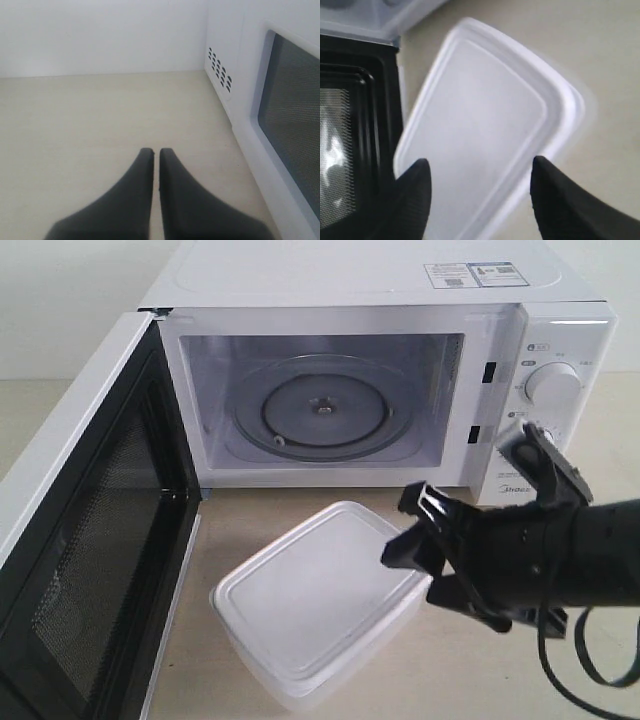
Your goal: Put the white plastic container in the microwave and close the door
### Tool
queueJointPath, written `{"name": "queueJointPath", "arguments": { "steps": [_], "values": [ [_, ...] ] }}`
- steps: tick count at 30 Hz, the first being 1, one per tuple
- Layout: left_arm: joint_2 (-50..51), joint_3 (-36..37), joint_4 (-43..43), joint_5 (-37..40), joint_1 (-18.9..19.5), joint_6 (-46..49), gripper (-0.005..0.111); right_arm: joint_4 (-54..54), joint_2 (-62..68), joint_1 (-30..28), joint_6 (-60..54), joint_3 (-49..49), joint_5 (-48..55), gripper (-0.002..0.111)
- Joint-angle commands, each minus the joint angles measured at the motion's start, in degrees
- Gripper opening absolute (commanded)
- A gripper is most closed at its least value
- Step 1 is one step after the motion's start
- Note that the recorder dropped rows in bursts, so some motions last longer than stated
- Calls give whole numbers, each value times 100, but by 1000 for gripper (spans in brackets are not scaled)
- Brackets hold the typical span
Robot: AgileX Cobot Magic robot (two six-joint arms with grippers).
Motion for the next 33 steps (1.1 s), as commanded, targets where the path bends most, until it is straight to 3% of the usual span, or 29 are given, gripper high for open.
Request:
{"name": "queueJointPath", "arguments": {
  "steps": [1,10,16,26,33],
  "values": [
    [-21,20,16,14,10,-24,4,-10,-38,53,81,475,-113,52],
    [-21,20,16,14,10,-24,4,-10,25,53,-418,150,-134,52],
    [-21,20,16,14,10,-24,4,-10,769,53,-394,-206,265,52],
    [-21,20,16,14,10,-24,4,-10,1280,-5,-810,-1357,-84,52],
    [-21,20,16,14,10,-24,4,-47,1280,-5,-924,-1385,50,52]
  ]
}}
